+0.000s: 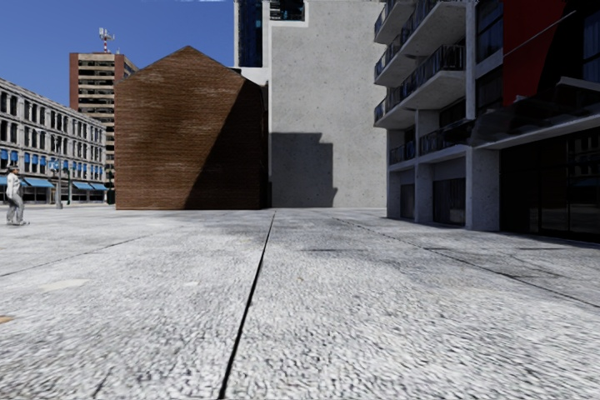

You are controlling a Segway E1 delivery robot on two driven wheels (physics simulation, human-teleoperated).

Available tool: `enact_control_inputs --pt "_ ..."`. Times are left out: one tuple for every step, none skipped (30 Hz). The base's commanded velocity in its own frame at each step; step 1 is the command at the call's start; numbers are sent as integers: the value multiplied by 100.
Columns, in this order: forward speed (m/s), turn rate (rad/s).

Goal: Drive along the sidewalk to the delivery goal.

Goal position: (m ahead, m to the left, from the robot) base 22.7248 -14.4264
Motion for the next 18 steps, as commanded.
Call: enact_control_inputs --pt "200 0" --pt "200 0" --pt "200 0" --pt "200 0" --pt "200 0" --pt "200 0" --pt "200 0" --pt "200 0" --pt "200 0" --pt "200 0" --pt "200 0" --pt "200 0" --pt "200 0" --pt "200 0" --pt "200 0" --pt "200 0" --pt "200 0" --pt "200 0"
